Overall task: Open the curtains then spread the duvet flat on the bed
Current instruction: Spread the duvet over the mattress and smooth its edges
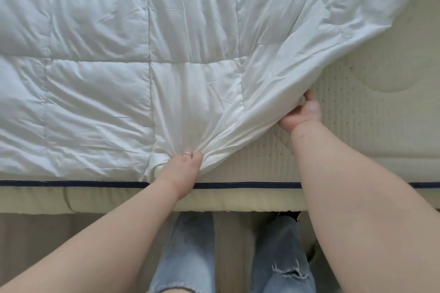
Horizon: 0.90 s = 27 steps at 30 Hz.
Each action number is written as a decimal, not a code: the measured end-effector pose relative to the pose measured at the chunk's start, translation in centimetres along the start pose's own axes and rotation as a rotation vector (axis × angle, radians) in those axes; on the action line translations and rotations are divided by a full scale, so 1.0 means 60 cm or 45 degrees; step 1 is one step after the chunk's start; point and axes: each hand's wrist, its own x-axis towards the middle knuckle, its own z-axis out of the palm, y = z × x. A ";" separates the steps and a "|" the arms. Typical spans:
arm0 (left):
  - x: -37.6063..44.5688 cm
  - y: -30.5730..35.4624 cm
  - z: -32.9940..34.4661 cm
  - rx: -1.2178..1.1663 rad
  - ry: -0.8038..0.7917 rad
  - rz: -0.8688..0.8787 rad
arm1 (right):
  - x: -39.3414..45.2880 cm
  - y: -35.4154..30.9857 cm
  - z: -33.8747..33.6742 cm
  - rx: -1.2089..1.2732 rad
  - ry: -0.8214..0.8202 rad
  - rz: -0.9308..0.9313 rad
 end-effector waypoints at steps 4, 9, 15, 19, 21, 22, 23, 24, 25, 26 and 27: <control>0.022 0.056 0.010 0.105 -0.072 -0.191 | -0.039 -0.027 -0.064 -0.215 0.081 -0.091; 0.034 0.177 0.022 -0.057 0.102 -0.260 | -0.109 -0.075 -0.221 -0.431 0.494 -0.339; 0.060 0.409 -0.010 -0.156 0.313 0.301 | -0.163 -0.101 -0.256 -0.727 0.299 -0.277; 0.115 0.498 -0.067 -0.352 0.577 0.238 | -0.163 -0.129 -0.220 -0.640 0.160 -0.212; 0.140 0.510 -0.100 -0.385 0.533 0.106 | -0.158 -0.160 -0.212 -0.492 0.125 -0.175; 0.147 0.508 -0.113 -0.358 0.484 0.071 | -0.153 -0.176 -0.208 -0.423 0.106 -0.136; 0.149 0.503 -0.123 -0.315 0.443 0.064 | -0.147 -0.194 -0.205 -0.376 0.093 -0.095; 0.147 0.497 -0.131 -0.269 0.410 0.071 | -0.141 -0.213 -0.201 -0.329 0.094 -0.057; 0.142 0.489 -0.140 -0.223 0.391 0.079 | -0.135 -0.235 -0.192 -0.264 0.097 -0.019; 0.134 0.482 -0.145 -0.198 0.376 0.083 | -0.129 -0.255 -0.180 -0.174 0.104 0.004; 0.125 0.474 -0.147 -0.193 0.370 0.074 | -0.122 -0.276 -0.168 -0.066 0.117 0.017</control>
